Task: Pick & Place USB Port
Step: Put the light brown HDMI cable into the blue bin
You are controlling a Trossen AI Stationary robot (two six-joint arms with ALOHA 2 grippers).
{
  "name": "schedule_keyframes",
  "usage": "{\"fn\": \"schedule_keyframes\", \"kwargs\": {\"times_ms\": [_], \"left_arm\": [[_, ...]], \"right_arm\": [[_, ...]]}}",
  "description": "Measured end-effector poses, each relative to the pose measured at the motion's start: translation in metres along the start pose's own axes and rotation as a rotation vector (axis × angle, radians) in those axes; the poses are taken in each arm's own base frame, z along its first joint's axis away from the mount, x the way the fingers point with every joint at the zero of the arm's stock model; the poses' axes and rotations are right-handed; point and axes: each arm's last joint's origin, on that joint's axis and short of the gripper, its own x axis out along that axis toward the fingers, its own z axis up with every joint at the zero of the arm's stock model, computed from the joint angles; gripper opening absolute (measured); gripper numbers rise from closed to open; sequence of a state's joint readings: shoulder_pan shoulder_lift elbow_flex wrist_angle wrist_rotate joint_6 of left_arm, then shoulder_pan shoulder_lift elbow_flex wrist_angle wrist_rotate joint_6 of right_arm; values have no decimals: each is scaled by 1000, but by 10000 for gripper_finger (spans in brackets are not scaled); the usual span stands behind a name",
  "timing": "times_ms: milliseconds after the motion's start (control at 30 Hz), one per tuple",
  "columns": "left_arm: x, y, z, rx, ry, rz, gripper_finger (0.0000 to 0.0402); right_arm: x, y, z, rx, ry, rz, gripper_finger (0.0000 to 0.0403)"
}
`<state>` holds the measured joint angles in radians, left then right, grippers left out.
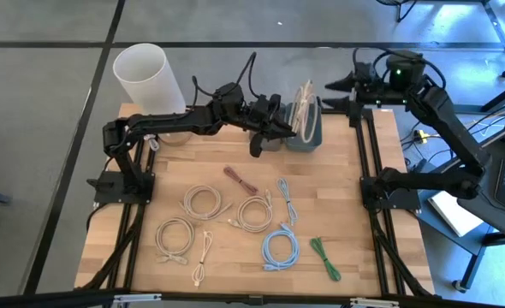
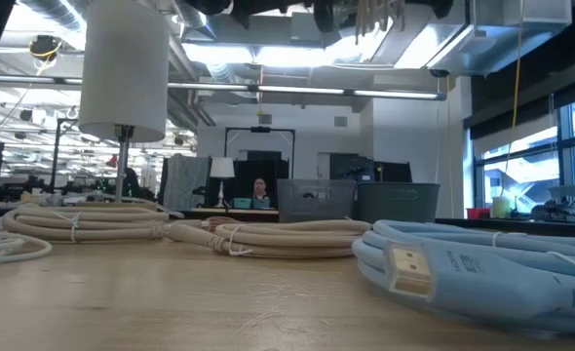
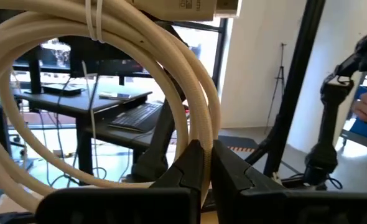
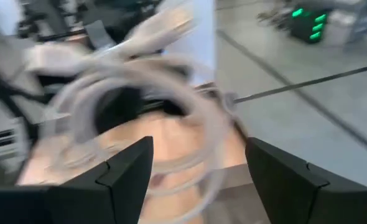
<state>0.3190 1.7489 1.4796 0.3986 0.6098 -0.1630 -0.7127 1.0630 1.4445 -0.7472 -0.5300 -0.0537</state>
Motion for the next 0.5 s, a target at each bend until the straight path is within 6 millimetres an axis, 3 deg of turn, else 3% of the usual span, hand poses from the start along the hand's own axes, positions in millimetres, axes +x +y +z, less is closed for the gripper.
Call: {"fn": "schedule_keyframes", "kwargs": {"times_ms": [300, 500], "left_arm": [[-7, 10, 2, 5, -3, 26, 8], [-10, 14, 8, 40, -50, 32, 8]], "right_arm": [[-13, 27, 0, 55, -23, 115, 260], [-10, 40, -3, 85, 24, 173, 260]]}}
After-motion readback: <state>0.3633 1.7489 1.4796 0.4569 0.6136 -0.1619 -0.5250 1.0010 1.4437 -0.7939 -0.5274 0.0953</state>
